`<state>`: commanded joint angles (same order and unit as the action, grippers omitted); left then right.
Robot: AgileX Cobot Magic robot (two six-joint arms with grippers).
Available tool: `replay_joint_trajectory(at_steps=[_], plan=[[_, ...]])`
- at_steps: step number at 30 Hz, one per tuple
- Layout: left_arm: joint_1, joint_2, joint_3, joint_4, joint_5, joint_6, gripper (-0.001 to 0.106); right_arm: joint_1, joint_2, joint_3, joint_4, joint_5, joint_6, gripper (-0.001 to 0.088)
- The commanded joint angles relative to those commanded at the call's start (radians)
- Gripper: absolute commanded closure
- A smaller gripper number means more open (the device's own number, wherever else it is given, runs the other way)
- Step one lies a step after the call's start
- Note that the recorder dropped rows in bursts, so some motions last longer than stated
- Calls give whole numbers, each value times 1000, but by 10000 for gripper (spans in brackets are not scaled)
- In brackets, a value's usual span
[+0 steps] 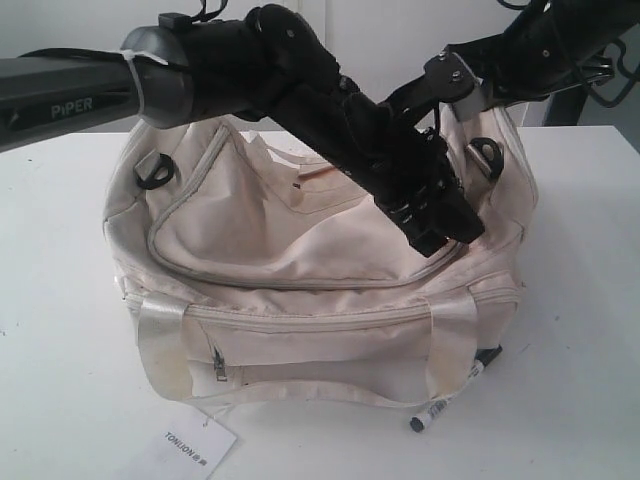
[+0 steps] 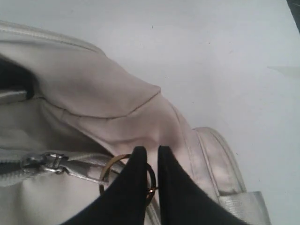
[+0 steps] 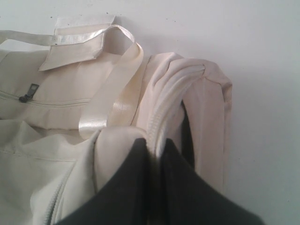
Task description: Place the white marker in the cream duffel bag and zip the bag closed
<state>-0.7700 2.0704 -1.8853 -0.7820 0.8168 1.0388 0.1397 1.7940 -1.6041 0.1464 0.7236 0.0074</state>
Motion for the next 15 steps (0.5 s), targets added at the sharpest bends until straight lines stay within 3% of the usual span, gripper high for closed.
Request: replay_joint_trajectory(at_steps=[15], plan=[[-59, -3, 0, 209, 17, -44, 1053, 0, 0, 0, 0, 0, 0, 868]])
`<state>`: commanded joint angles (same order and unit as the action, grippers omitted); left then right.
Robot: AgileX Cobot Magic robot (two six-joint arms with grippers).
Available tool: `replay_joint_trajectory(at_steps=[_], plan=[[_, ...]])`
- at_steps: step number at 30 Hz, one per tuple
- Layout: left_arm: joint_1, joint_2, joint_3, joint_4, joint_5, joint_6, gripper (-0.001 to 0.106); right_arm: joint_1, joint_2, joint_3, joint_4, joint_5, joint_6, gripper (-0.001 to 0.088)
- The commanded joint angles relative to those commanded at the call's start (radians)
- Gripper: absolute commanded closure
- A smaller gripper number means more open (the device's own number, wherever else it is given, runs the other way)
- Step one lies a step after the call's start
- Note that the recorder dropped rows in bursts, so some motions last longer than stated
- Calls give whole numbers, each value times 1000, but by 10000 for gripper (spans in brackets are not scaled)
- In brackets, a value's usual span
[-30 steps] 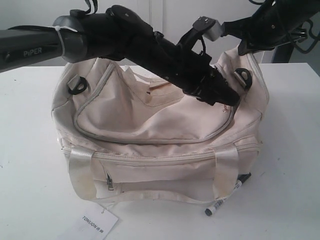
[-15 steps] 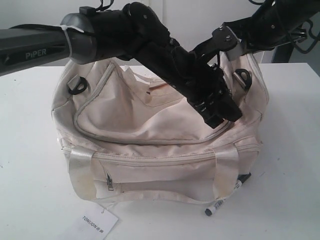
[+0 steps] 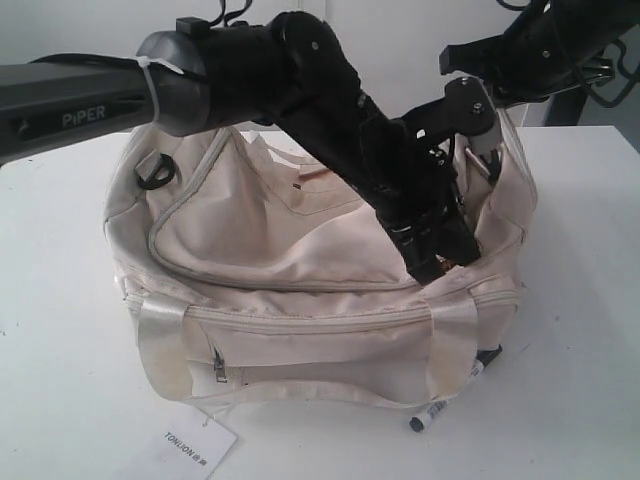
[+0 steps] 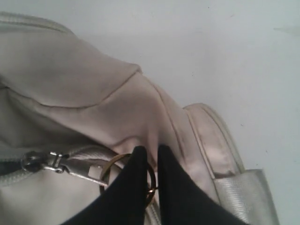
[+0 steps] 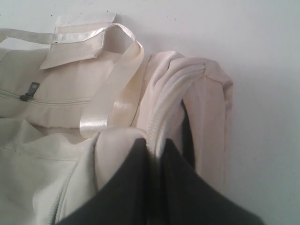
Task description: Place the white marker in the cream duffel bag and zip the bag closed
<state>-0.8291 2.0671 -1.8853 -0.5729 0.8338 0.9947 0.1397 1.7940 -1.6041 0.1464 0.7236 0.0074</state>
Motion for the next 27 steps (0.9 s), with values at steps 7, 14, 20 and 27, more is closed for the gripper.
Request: replay_joint_trajectory(at_steps=[7, 14, 20, 27], plan=[[-25, -30, 0, 61, -4, 0, 1053, 0, 0, 0, 0, 0, 0, 868], [-33, -42, 0, 82, 21, 0, 1053, 0, 0, 0, 0, 0, 0, 868], [-44, -43, 0, 99, 61, 0, 1053, 0, 0, 0, 0, 0, 0, 868], [-103, -43, 0, 216, 70, 0, 1053, 0, 0, 0, -2, 0, 0, 868]])
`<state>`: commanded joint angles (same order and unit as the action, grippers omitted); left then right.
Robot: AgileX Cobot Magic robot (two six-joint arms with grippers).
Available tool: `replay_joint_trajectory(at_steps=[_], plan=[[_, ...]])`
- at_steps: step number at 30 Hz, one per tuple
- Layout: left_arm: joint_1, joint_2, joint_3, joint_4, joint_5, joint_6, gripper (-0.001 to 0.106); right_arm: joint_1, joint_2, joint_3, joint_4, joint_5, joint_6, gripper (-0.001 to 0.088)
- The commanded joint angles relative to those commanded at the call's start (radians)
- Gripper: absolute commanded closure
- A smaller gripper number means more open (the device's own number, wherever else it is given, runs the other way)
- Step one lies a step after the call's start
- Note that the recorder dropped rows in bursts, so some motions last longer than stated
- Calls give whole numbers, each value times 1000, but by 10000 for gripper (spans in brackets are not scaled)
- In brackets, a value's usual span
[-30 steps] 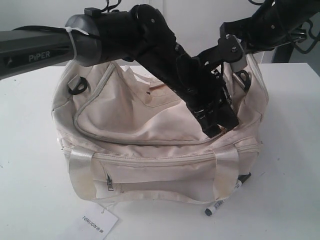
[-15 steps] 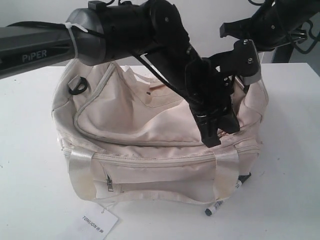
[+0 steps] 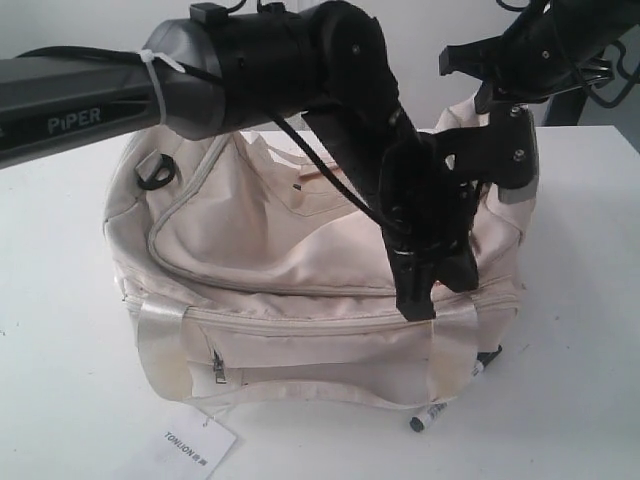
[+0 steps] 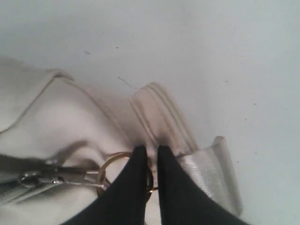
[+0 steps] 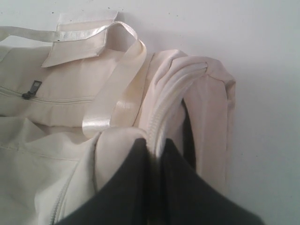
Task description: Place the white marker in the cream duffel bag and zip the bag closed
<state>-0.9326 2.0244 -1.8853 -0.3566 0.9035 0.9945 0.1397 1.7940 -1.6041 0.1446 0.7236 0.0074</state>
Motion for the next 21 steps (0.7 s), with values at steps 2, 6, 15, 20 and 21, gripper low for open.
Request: replay_joint_trajectory(at_steps=[2, 6, 15, 20, 21], plan=[[-7, 0, 0, 8, 3, 0, 1053, 0, 0, 0, 0, 0, 0, 868], [-12, 0, 0, 28, 10, -8, 1053, 0, 0, 0, 0, 0, 0, 868], [-23, 0, 0, 96, 74, -30, 1053, 0, 0, 0, 0, 0, 0, 868], [-41, 0, 0, 137, 100, -38, 1053, 0, 0, 0, 0, 0, 0, 868], [-41, 0, 0, 137, 109, -38, 1053, 0, 0, 0, 0, 0, 0, 868]])
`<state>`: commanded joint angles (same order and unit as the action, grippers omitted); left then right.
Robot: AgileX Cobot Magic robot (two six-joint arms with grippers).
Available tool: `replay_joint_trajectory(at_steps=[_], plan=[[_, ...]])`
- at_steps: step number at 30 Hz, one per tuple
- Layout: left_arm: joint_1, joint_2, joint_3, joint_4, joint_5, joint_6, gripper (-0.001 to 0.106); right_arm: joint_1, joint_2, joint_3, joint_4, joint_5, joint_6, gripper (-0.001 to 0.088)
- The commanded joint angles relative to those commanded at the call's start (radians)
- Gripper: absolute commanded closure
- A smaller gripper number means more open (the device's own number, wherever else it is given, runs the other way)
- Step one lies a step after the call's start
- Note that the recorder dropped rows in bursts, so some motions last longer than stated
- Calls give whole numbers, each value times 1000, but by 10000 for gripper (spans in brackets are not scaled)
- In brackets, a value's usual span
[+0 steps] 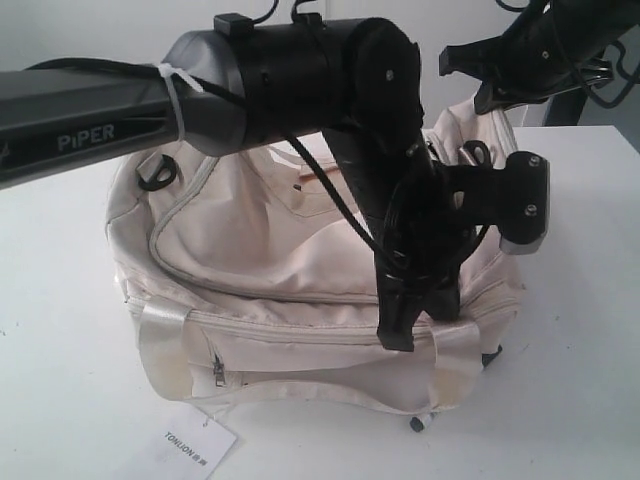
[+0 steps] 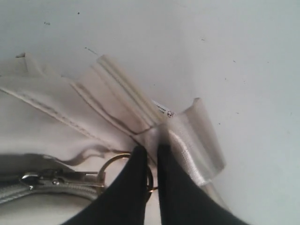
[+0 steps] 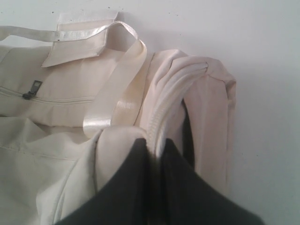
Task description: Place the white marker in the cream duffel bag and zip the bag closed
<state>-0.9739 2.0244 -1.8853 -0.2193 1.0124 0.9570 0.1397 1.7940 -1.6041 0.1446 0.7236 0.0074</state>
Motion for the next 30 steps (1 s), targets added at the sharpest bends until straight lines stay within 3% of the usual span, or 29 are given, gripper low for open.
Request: replay_joint_trajectory(at_steps=[14, 17, 30], plan=[[-5, 0, 0, 96, 65, -42, 1053, 0, 0, 0, 0, 0, 0, 868], [-5, 0, 0, 175, 109, -48, 1053, 0, 0, 0, 0, 0, 0, 868], [-5, 0, 0, 178, 174, -65, 1053, 0, 0, 0, 0, 0, 0, 868]])
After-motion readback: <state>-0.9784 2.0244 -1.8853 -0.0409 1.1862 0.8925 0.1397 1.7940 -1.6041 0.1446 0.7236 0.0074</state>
